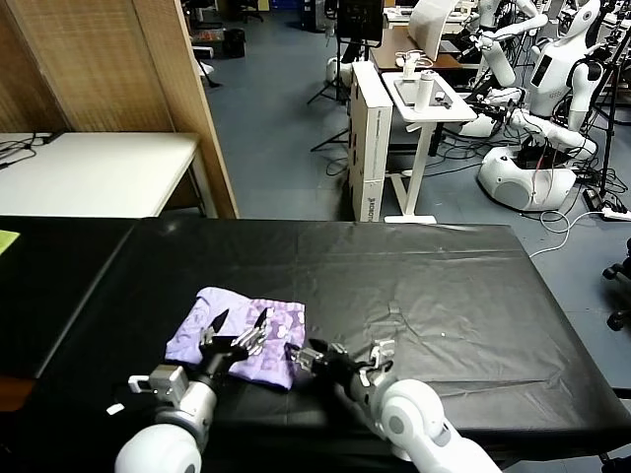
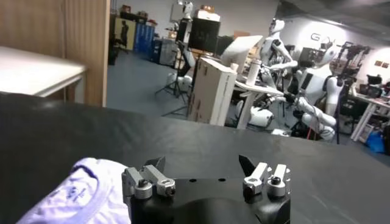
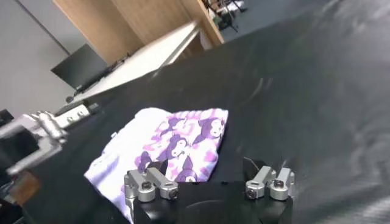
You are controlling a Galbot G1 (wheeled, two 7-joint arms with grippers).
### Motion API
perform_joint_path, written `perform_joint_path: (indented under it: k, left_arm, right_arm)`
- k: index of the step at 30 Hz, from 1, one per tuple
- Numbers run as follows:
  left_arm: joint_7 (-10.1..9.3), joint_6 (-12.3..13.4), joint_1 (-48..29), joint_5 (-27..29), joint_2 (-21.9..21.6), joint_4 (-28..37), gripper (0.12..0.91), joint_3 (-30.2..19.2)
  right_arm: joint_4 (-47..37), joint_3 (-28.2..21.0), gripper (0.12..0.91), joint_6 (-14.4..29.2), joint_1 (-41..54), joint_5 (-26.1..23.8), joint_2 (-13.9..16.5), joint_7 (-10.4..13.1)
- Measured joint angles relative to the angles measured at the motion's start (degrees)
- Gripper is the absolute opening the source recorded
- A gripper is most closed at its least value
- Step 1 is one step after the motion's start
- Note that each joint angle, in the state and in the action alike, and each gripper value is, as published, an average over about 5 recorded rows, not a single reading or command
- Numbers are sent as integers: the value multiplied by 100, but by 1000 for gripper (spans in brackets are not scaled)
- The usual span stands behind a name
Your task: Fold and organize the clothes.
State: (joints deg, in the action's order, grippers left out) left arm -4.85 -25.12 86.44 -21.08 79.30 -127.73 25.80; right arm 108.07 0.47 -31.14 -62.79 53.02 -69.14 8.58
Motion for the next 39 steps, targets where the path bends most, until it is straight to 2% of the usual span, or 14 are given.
perform_joint_path:
  k: [6, 8, 10, 17, 18, 21, 26, 29, 31, 36, 39]
  left_arm:
    - [-4, 26, 5, 25, 21, 11, 907, 12]
    - [-6, 31, -8, 25, 11, 20, 907, 28]
    - [-7, 38, -17, 25, 3, 34, 907, 46]
    - [3, 126, -14, 57, 18, 122, 907, 76]
    - [6, 150, -7, 57, 20, 132, 907, 79]
    - [-1, 258, 16, 59, -1, 161, 907, 83]
    - [-111, 627, 64, 56, -138, 219, 907, 63]
    - [-202, 981, 87, 71, -251, 289, 907, 68]
    - [-217, 1253, 105, 68, -339, 346, 907, 88]
    - [-93, 1938, 178, 57, -531, 493, 907, 148]
    - [-165, 2033, 254, 72, -582, 491, 907, 186]
  right_arm:
    - [-148, -5, 258, 9, 71, -90, -72, -30]
    - [-140, 38, 182, 3, 97, -143, -33, -30]
    - [-130, 98, 143, -21, 138, -245, 33, -49]
    - [-280, 394, 140, -259, 471, -669, 409, -237]
    - [-282, 422, 154, -304, 506, -680, 453, -249]
    - [-232, 497, 269, -398, 542, -696, 579, -281]
    - [45, 658, 587, -433, 455, -769, 806, -377]
    - [280, 805, 771, -313, 348, -950, 979, -465]
    - [427, 909, 856, -157, 260, -1109, 1097, -527]
    - [739, 1191, 905, 221, -56, -1428, 1353, -594]
    - [924, 1403, 907, 385, -308, -1524, 1414, -474]
